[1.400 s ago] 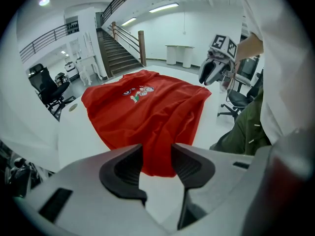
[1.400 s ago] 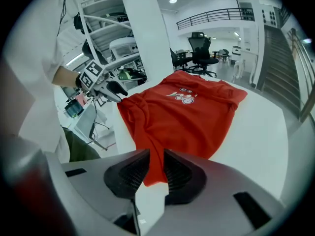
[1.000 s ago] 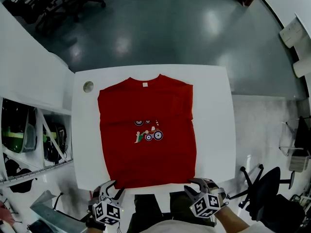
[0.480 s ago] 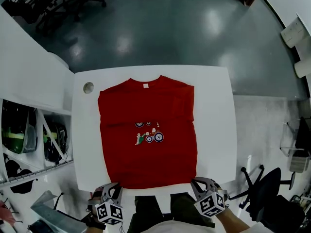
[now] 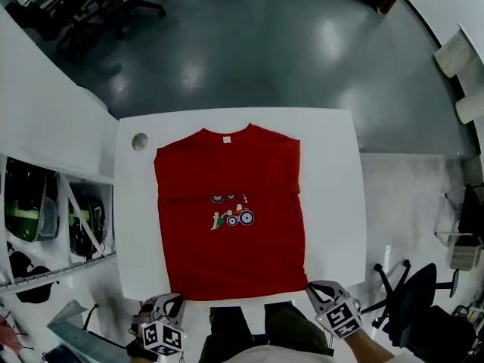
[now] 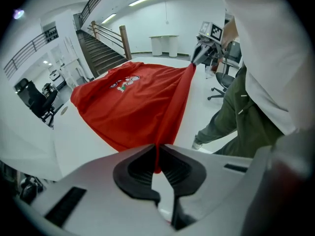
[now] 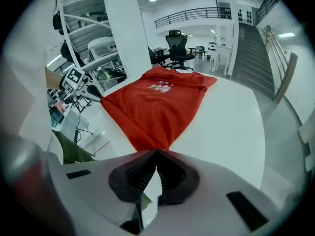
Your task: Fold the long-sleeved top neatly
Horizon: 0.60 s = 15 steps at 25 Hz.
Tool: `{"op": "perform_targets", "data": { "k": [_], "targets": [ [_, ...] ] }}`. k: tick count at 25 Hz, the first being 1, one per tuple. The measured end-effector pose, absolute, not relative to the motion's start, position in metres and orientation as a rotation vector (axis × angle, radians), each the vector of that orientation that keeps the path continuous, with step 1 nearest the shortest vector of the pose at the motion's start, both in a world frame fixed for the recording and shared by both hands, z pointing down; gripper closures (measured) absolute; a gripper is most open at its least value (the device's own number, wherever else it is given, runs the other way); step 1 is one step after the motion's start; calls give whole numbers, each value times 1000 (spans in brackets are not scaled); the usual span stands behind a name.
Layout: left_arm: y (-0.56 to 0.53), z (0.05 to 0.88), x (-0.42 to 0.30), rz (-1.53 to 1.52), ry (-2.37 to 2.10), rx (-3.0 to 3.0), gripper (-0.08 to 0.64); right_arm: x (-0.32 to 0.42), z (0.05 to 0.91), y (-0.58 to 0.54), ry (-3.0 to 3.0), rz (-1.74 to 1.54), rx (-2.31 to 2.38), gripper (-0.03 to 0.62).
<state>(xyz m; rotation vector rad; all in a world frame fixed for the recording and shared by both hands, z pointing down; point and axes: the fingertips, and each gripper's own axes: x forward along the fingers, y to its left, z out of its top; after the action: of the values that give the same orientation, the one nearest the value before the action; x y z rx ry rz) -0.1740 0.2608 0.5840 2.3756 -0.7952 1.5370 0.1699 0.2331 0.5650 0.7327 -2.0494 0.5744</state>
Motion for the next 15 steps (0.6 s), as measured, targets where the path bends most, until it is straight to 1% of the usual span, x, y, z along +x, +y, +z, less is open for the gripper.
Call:
{"op": "perform_targets", "data": {
  "k": [15],
  "targets": [
    [308,557,-187,1426,-774,2338,534,159,526,275,-2058,588,664,572]
  ]
}}
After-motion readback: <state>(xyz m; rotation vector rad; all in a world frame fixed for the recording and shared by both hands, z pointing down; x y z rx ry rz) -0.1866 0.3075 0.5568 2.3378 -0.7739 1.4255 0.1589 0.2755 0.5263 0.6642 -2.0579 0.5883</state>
